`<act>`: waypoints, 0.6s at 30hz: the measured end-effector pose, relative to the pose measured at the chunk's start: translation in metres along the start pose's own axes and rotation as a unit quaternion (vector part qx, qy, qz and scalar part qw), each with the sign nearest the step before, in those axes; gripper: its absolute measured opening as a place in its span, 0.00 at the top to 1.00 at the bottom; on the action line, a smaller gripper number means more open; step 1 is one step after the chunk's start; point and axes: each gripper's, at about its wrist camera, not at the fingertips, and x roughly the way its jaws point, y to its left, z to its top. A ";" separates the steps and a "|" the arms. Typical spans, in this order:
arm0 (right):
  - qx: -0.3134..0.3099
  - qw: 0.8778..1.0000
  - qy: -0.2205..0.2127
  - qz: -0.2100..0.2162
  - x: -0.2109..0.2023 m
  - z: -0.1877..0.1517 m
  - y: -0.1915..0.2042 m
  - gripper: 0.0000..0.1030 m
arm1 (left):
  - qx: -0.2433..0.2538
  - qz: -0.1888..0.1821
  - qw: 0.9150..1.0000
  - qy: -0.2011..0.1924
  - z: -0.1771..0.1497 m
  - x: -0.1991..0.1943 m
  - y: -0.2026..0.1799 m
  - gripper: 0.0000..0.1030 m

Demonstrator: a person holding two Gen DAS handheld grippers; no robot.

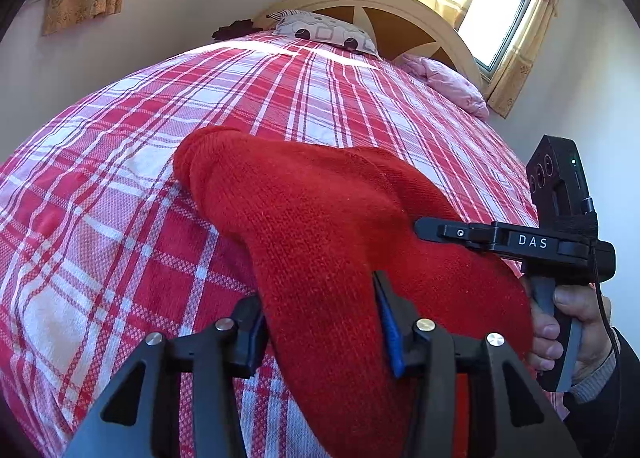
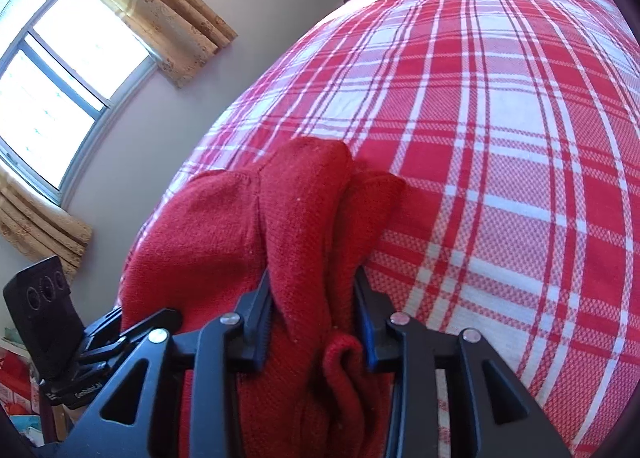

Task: Fold small clothes
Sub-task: 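Open both grippers and pull them back from the folded sweater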

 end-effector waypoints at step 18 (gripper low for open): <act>-0.027 0.982 -0.146 -0.118 -0.127 -0.041 0.057 0.12 | 0.031 0.151 0.976 -0.152 -0.012 -0.111 -0.019 0.23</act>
